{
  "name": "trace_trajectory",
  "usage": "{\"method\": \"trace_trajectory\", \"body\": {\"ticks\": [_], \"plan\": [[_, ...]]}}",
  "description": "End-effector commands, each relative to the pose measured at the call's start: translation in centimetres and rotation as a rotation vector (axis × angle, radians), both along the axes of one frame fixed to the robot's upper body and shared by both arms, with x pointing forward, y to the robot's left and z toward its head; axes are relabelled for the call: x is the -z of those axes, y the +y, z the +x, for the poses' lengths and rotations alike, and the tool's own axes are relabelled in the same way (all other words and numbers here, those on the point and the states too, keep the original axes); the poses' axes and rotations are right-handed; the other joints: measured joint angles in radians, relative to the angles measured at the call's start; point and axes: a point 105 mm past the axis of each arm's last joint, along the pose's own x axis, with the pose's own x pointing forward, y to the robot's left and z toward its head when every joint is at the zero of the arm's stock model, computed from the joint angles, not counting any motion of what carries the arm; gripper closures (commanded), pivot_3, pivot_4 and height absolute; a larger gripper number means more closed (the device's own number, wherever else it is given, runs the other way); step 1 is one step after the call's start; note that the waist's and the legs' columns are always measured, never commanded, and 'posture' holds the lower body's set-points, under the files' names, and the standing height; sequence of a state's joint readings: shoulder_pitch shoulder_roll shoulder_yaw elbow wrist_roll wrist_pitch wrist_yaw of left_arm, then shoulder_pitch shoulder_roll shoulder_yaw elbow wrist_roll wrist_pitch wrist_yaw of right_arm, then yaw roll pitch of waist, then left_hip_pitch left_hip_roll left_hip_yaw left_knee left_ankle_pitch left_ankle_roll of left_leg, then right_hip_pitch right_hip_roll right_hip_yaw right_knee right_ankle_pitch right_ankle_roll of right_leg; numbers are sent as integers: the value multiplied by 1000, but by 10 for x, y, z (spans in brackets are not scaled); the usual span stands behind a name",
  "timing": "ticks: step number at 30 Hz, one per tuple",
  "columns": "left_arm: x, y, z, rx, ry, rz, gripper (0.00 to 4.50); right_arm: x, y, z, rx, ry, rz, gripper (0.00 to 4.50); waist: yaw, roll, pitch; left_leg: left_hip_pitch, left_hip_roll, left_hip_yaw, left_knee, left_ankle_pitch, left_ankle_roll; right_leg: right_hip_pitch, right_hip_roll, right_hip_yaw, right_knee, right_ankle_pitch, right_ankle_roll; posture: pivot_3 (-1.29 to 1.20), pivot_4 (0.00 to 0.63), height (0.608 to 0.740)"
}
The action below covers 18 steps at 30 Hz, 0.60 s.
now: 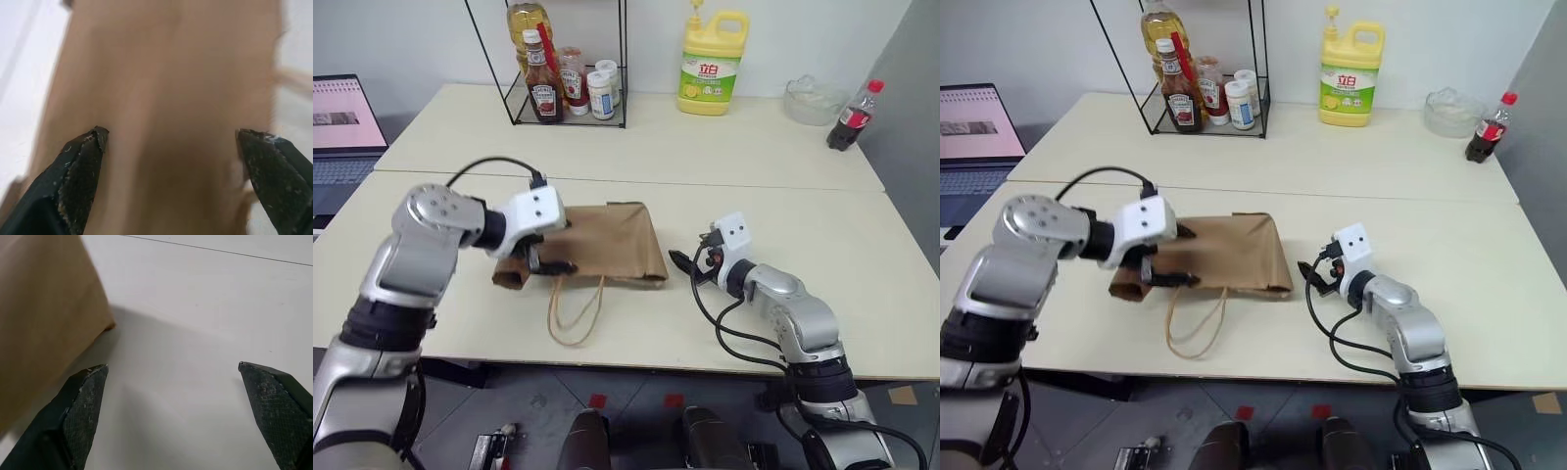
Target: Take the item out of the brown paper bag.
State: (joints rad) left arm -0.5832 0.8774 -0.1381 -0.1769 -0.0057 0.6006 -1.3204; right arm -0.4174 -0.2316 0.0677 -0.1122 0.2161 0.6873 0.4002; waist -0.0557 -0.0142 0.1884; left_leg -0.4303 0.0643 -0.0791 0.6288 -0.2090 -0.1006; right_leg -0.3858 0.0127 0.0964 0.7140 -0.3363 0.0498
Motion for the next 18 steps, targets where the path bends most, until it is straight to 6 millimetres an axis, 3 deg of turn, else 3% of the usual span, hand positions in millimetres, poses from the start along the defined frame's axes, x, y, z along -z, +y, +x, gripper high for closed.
{"method": "trace_trajectory", "body": {"ticks": [1,5,9,13,18], "plan": [[6,-3,-13,-16,19,6,0,-12,-6,3,27,-56,5,29,-1,0,0,0,0,0,0,0,0,0,0,0,0,0,0,0,150,740],[21,3,-13,-72,19,23,0,-13,-10,3,41,-58,1,29,-1,0,0,0,0,0,0,0,0,0,0,0,0,0,0,0,150,740],[23,1,-10,-78,-11,-13,0,-13,-15,2,53,-61,-11,29,-1,0,0,0,0,0,0,0,0,0,0,0,0,0,0,0,150,740],[8,2,-13,-13,-8,-31,0,-14,-21,-1,45,-66,-32,29,1,0,0,0,0,0,0,0,0,0,0,0,0,0,0,0,150,740],[-24,12,-26,170,-25,8,0,-15,-23,-8,-8,-70,-56,29,-1,0,0,0,0,0,0,0,0,-1,1,0,0,0,0,0,150,740]]}}
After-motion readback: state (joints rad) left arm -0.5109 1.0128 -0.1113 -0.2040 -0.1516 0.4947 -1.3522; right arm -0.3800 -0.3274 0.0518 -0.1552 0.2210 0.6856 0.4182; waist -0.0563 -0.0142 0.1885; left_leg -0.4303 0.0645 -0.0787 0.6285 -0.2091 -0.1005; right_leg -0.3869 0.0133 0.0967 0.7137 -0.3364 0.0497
